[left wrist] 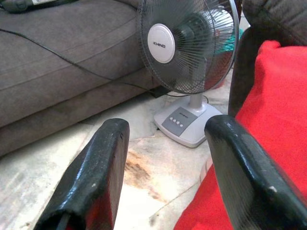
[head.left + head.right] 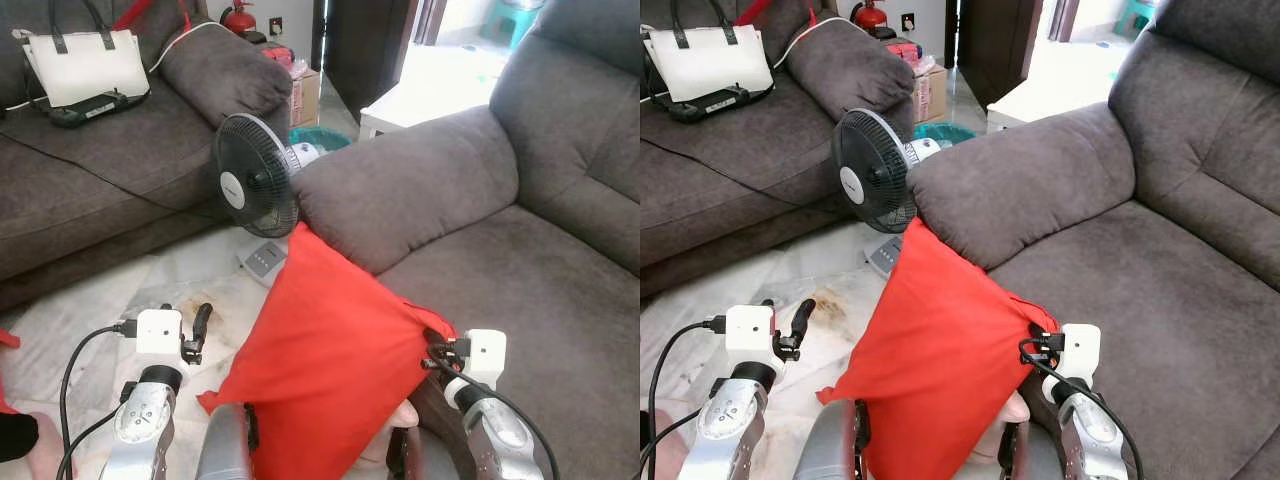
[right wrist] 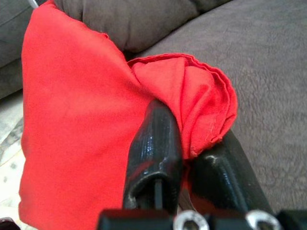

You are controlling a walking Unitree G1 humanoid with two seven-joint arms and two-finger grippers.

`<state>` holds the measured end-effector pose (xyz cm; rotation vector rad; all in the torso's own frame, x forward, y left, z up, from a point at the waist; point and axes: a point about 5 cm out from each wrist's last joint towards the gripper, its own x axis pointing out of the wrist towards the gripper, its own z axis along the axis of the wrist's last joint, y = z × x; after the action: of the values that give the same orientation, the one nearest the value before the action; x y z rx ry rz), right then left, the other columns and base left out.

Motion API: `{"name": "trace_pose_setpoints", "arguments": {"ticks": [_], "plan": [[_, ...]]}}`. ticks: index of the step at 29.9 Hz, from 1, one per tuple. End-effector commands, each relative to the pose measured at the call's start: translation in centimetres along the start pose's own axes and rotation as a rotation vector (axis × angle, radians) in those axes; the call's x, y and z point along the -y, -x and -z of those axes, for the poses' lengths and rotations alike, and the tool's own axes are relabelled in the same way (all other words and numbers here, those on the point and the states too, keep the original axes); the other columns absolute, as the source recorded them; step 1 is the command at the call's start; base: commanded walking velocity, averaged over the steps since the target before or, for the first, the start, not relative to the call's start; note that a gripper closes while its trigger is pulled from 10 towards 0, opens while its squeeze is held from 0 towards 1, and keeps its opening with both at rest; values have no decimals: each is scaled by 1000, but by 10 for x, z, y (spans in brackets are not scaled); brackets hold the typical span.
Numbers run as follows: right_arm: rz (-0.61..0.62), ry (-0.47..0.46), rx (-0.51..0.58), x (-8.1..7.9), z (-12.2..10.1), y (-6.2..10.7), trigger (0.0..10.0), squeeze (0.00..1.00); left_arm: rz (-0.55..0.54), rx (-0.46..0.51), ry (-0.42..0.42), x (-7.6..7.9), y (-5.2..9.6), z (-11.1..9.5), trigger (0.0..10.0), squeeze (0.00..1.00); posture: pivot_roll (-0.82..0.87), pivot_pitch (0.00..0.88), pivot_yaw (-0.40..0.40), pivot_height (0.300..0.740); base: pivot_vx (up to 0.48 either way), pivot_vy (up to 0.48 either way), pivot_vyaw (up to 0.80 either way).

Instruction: Move the pillow to the sofa from floor

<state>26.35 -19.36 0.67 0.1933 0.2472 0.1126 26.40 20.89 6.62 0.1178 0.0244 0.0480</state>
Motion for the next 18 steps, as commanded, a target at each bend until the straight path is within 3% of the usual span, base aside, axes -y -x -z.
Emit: {"name": "trace_pose_setpoints", "arguments": {"ticks": [1,7,12,18], "plan": [[55,23,109,15,-25,-2,10000,0,8,-5,-3,1,0,-1,10000,0,154,62,-76,632,0,0,0],[55,24,109,15,-26,-2,10000,0,9,-6,-3,1,0,-1,10000,0,154,62,-76,637,0,0,0],[50,19,99,14,-25,-4,10000,0,9,-6,-1,2,1,0,10000,0,156,61,-77,672,0,0,0],[54,15,94,15,-25,-5,10000,0,12,-9,-3,2,1,0,10000,0,159,61,-75,672,0,0,0]]}}
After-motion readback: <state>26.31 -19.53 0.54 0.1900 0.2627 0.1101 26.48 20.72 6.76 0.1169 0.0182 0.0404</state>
